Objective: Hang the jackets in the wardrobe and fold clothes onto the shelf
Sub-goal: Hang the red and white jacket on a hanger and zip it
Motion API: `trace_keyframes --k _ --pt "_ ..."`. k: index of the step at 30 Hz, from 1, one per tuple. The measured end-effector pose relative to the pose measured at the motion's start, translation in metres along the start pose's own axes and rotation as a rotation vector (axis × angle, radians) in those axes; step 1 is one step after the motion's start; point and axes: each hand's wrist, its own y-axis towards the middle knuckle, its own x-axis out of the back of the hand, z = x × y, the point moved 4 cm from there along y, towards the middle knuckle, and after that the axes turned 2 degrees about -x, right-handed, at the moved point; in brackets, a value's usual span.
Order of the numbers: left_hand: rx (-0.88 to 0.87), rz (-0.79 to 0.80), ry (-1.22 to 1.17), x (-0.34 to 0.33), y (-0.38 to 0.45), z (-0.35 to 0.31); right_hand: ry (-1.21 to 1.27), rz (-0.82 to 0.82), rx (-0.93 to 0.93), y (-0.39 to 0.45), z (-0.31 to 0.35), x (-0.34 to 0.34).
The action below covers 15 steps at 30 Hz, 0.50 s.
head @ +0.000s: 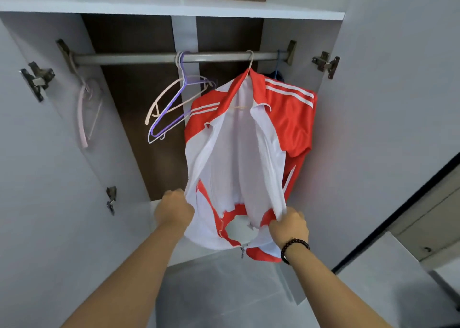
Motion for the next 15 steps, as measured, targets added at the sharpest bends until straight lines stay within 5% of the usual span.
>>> trace_keyframes --k 3,11,15 --pt "0.07 -0.066 -0.12 -0.004 -0.018 0.01 0.032 0.015 -0.015 -0.007 -0.018 0.013" --pt "0.38 -0.025 -1.239 -0.014 -0.076 -0.006 0.261 0.136 -0.037 -0.045 -0.06 0.011" --pt "0.44 0.052 -1.598 -0.01 -0.098 -0.022 0.376 0.225 0.252 -0.068 -0.052 0.009"
